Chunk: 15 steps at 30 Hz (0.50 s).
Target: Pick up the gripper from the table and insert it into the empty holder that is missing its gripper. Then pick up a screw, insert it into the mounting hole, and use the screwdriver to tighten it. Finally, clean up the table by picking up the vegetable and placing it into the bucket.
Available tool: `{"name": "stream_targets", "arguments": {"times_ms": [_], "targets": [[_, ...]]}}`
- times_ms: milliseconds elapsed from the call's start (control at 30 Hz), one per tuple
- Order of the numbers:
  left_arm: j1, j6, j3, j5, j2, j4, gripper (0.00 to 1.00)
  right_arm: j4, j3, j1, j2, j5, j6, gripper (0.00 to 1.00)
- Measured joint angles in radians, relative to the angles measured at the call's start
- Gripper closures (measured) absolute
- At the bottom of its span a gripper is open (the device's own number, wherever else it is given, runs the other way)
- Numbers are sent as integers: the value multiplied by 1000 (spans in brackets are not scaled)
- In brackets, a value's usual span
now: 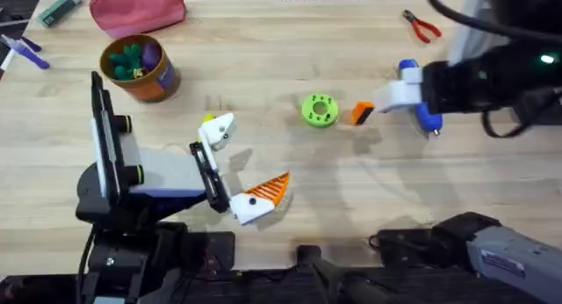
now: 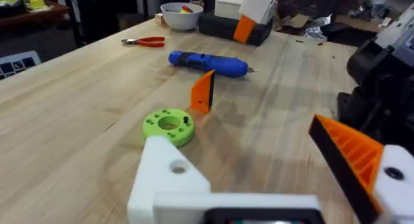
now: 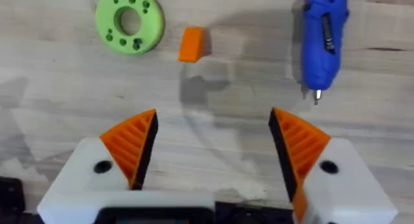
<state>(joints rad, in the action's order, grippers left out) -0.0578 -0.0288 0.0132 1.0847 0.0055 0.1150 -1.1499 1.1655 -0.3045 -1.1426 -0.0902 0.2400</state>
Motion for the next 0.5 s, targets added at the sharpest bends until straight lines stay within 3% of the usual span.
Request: {"name": "stream_targets", "arguments": {"times_ms": [167, 500], "targets": [[0, 0, 0, 0, 0, 0, 51, -8, 56, -70, -116, -15, 73, 7], [0, 0, 0, 0, 0, 0, 51, 9, 66, -75, -273, -18, 122, 7]]}}
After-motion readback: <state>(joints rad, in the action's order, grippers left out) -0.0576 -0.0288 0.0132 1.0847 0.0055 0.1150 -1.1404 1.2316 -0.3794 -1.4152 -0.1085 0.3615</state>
